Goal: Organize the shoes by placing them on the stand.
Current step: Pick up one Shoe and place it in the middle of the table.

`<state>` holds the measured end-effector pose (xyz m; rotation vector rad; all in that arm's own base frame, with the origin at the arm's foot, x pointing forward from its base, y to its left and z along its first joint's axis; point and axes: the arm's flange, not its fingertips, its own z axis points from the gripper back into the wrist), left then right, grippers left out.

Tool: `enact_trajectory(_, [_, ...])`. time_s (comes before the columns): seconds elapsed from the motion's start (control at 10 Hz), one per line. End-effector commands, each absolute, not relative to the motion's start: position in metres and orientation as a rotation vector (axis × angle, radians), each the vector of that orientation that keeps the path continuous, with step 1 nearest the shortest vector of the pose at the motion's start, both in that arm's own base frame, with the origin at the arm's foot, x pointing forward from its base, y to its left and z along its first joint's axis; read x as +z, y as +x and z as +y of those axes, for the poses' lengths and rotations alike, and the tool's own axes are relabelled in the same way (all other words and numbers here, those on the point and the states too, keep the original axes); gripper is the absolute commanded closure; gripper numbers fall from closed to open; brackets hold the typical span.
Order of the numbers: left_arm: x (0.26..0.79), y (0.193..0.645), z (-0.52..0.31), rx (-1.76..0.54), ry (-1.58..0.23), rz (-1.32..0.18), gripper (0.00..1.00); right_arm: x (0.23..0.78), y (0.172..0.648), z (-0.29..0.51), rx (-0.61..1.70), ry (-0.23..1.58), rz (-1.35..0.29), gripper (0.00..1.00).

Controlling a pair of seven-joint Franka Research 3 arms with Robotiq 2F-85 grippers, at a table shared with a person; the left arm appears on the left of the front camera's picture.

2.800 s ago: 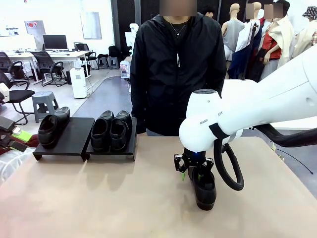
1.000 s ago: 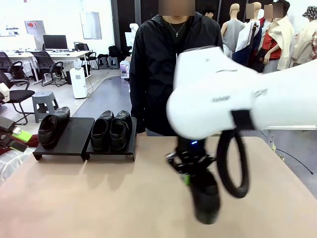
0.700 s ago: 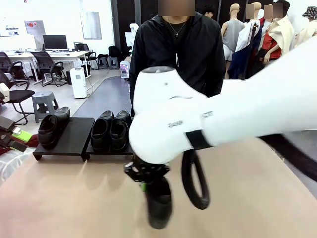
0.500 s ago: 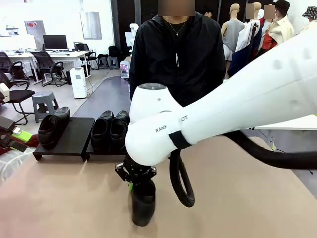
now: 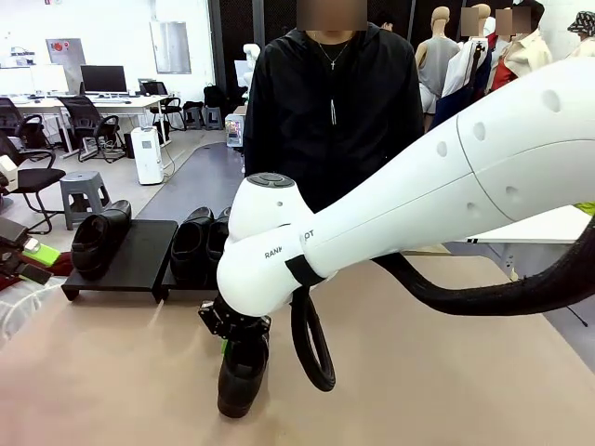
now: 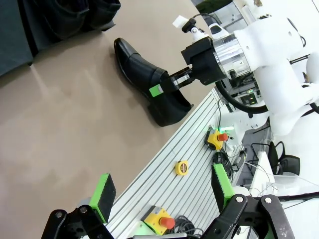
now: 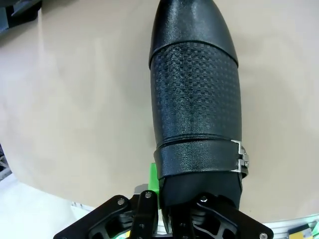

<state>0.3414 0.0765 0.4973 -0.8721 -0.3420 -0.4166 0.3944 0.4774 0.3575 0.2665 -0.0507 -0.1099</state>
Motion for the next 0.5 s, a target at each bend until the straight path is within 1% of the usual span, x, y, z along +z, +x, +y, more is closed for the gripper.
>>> enact_trajectory(0.0, [0.4970,0.3398,0.0789,-0.438,-0.874,-0.347,0.00,0.3640,0.3944,0.4844,-0.128,0.250,-0.045,0.61])
enact_trajectory(0.1, [0.4970,0.3398,0.0789,-0.438,-0.874,-0.347,0.00,0.3638,0.3930,0.4876,-0.123,0.232,-0.054,0.02])
enact_trajectory(0.2, [0.4970,0.3398,0.0789,-0.438,-0.874,-0.347,0.00,0.3655,0.3920,0.4887,-0.121,0.217,-0.064,0.00])
enact_trajectory(0.4, [0.4970,0.3398,0.0789,-0.438,-0.874,-0.347,0.00,0.3726,0.3867,0.4873,-0.108,0.221,-0.067,0.00])
